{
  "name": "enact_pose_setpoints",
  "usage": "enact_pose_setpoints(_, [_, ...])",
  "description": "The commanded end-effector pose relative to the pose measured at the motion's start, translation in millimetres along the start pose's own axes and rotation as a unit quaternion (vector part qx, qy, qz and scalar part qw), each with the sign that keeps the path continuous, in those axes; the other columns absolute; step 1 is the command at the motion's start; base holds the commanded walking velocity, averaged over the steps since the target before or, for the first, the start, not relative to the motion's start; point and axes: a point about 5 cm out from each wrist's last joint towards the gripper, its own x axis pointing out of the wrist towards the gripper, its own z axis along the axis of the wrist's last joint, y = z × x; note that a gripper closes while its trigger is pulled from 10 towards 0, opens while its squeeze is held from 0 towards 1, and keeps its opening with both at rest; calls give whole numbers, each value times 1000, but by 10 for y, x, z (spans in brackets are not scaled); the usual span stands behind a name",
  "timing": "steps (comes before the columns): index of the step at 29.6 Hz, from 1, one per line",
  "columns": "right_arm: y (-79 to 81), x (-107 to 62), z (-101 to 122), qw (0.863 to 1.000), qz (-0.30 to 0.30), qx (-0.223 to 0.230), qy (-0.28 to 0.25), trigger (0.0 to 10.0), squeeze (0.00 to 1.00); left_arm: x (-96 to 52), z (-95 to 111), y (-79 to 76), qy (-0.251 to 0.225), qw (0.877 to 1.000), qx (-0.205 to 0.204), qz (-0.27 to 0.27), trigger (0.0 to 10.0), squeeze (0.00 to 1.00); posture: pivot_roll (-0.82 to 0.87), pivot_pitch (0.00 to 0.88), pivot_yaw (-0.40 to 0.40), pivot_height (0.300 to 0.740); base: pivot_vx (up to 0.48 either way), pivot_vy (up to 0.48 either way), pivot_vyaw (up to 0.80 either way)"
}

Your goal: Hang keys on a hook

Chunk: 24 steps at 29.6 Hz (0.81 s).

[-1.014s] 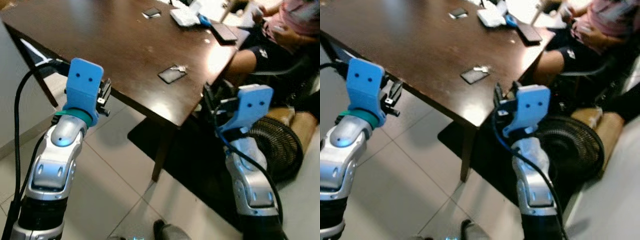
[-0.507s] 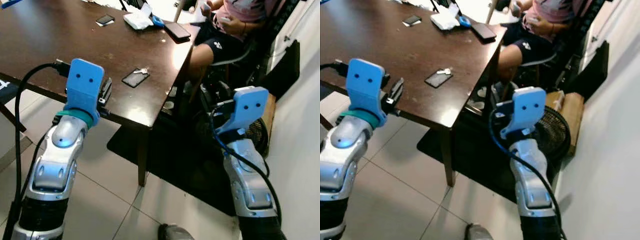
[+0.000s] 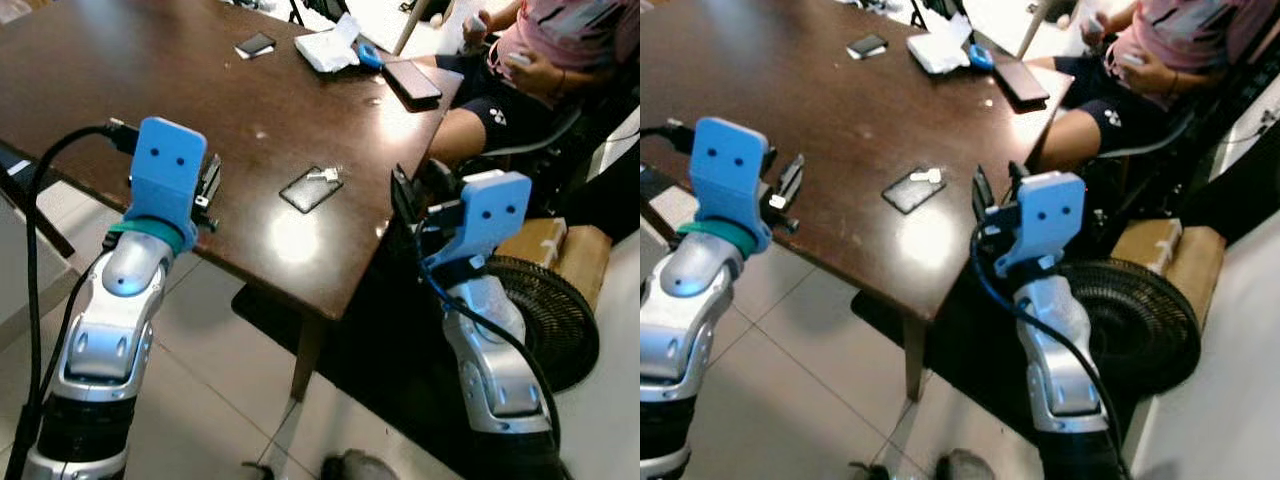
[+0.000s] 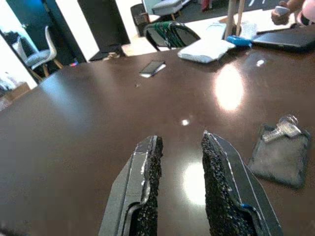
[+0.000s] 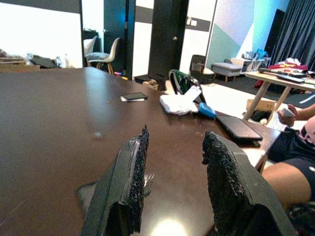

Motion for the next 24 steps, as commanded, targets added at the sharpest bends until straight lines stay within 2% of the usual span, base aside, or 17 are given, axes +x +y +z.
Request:
enact_pose_setpoints(1, [-28,-20,-10,1000,-4,-3,2,10000,0,-8,-42,-40,7,1000,0,-6,10000,0,24,87,66,740,480,0,0])
enact_pose_setpoints(11, [-33,-19,-13,1000,-4,-6,2,10000,0,-9,-61,-74,13,1000,-3,-17,10000,0,21,83,65,740,406,0,0])
enact_pose_setpoints(24, [-41,-18,-16,1000,-7,-7,3,10000,0,-31,-6,-168,-5,998,-11,-55,10000,0,20,88,70,740,0,0,0])
